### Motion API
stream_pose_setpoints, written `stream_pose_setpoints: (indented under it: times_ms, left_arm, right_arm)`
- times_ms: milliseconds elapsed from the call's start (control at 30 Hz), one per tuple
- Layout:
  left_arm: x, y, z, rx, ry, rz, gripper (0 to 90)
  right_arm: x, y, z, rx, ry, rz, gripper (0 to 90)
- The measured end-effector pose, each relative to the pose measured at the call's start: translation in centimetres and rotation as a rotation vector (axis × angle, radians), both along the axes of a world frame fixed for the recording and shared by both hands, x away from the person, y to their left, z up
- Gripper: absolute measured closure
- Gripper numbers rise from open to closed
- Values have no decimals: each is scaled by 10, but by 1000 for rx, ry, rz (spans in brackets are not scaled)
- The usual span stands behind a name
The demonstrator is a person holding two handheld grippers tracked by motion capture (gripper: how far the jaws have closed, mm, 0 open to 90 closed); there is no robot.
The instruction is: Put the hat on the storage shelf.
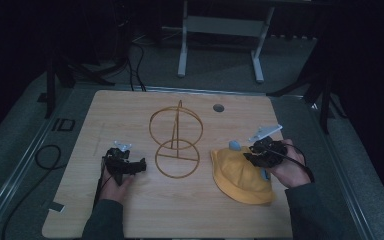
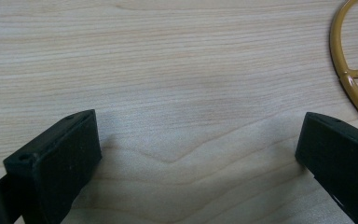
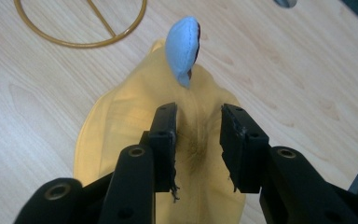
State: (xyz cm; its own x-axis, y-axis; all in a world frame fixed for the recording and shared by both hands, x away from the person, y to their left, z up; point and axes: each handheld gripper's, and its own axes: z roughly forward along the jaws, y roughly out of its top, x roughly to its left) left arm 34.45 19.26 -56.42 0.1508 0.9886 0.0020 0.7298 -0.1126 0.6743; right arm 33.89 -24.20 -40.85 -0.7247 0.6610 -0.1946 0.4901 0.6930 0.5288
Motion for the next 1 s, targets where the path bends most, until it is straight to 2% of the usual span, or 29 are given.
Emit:
stream_pose_setpoints:
  times_ms: [133, 300, 467, 500, 567, 600, 633, 667, 733, 767, 800, 1000]
  left_arm:
    - [0, 0, 0, 0, 0, 0, 0]
    - [0, 0, 0, -2, -2, 2, 0]
    - [0, 0, 0, -2, -1, 2, 0]
    - [0, 0, 0, -3, -2, 3, 0]
    - [0, 0, 0, -3, -2, 3, 0]
    - [0, 0, 0, 0, 0, 0, 0]
    - [0, 0, 0, 0, 0, 0, 0]
    - [0, 0, 0, 0, 0, 0, 0]
    - [0, 0, 0, 0, 0, 0, 0]
    - [0, 0, 0, 0, 0, 0, 0]
    - [0, 0, 0, 0, 0, 0, 0]
    - [0, 0, 0, 0, 0, 0, 0]
  right_arm:
    - [4, 0, 0, -17, 30, -3, 655]
    - [11, 4, 1, -49, 92, -13, 657]
    - [15, 6, 2, -66, 128, -9, 657]
    - [16, 7, 2, -65, 156, -11, 656]
    - [18, 6, 2, -66, 173, -8, 652]
    - [21, 6, 0, -81, 206, -4, 641]
    - [21, 6, 0, -81, 206, -4, 641]
    - [22, 7, -2, -101, 231, -3, 687]
    - [24, 8, -4, -123, 250, 12, 768]
    - [24, 8, -4, -123, 250, 12, 768]
    - [24, 9, -4, -149, 249, 30, 813]
    - [25, 14, -1, -205, 255, 66, 834]
